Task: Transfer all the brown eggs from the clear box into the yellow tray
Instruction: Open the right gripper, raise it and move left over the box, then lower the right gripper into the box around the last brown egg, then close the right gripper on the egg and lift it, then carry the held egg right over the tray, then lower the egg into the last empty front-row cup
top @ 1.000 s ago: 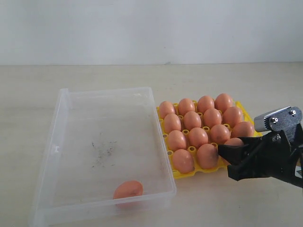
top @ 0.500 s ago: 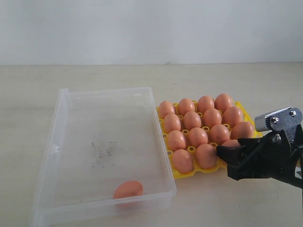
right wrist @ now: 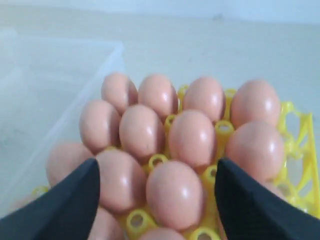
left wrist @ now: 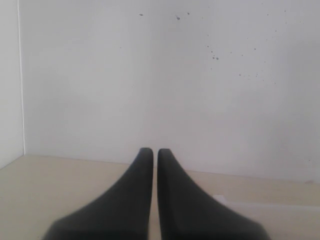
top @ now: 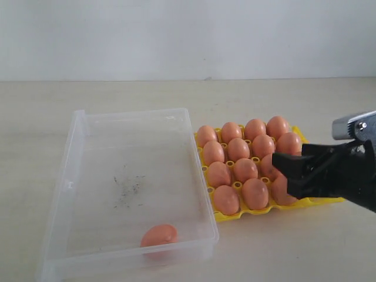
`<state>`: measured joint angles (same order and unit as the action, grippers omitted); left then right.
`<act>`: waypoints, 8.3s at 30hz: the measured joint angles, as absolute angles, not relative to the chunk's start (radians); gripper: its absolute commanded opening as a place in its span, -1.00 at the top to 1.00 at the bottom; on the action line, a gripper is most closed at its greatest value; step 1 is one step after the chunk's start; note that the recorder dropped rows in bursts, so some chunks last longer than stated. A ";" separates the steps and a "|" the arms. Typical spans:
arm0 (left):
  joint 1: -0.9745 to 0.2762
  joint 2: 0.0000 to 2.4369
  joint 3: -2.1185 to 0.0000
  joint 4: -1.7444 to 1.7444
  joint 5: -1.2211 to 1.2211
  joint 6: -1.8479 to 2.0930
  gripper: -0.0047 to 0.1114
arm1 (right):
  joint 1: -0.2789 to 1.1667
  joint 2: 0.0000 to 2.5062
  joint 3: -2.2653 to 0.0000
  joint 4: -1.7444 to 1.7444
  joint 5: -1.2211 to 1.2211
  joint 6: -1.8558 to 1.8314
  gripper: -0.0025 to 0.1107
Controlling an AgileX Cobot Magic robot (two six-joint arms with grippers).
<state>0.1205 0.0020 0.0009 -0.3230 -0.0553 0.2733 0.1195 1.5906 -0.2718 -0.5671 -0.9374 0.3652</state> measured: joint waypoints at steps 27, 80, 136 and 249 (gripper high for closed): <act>0.120 0.002 0.001 -0.323 -0.055 0.273 0.85 | 0.766 1.560 -1.028 -1.747 0.080 1.473 0.96; 0.120 0.002 0.001 -0.323 -0.055 0.273 0.85 | 0.838 1.965 -1.344 0.267 0.882 -1.193 -0.07; 0.120 0.002 0.001 -0.323 -0.055 0.273 0.85 | 0.908 2.051 -1.344 -0.170 0.780 -0.258 -0.12; 0.120 0.002 0.001 -0.323 -0.055 0.273 0.85 | 0.241 1.839 -0.200 -0.105 -1.187 0.140 0.94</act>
